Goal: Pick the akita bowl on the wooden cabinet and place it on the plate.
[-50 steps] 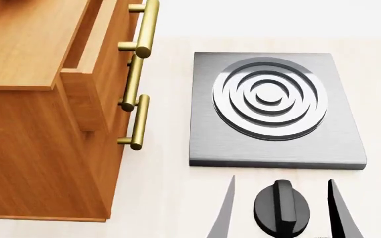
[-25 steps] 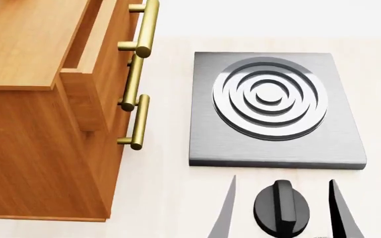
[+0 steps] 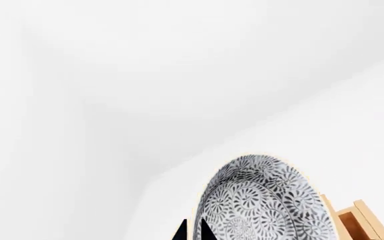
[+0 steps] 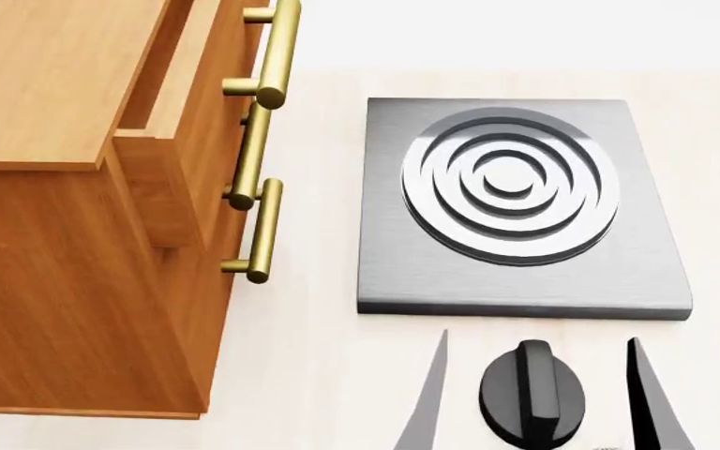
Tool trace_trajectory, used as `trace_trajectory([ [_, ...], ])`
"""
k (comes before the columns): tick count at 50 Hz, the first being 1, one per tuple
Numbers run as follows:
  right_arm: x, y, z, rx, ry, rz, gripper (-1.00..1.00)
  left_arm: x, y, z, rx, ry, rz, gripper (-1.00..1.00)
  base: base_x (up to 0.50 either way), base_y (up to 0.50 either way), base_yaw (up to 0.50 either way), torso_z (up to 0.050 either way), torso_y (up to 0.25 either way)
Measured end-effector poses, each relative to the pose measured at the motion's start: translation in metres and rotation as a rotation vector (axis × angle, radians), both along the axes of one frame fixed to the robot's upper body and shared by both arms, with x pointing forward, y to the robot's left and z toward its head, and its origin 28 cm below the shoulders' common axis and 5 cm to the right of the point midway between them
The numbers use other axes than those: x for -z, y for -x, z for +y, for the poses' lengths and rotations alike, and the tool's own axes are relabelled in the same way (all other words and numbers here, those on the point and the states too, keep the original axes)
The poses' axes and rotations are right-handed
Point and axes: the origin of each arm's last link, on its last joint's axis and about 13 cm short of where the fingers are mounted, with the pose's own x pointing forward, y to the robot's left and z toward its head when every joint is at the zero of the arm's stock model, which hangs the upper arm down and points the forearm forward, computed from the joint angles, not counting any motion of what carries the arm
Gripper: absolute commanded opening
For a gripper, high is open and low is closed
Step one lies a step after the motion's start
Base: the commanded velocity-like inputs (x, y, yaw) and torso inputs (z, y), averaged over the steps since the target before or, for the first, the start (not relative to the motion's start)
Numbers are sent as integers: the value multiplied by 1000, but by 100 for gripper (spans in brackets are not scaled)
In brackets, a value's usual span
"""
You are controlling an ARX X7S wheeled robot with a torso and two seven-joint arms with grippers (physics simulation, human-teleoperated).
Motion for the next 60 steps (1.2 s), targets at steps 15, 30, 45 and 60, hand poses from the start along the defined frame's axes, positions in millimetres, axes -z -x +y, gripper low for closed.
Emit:
trace_trajectory([
  [15,-1,1,0,-1,0,-5,100,-7,21,-26,176,-83,-136,-100,0,0,0,0,0],
  [30,-1,1,0,-2,-2,-6,100,-7,46,-42,408,-180,-294,-100,0,0,0,0,0],
  [45,-2,2,0,0,0,-8,100,0,66,-51,542,-272,-467,-100,0,0,0,0,0],
  [60,-3,3,-1,2,0,-13,100,16,80,-64,572,-275,-676,-100,0,0,0,0,0],
])
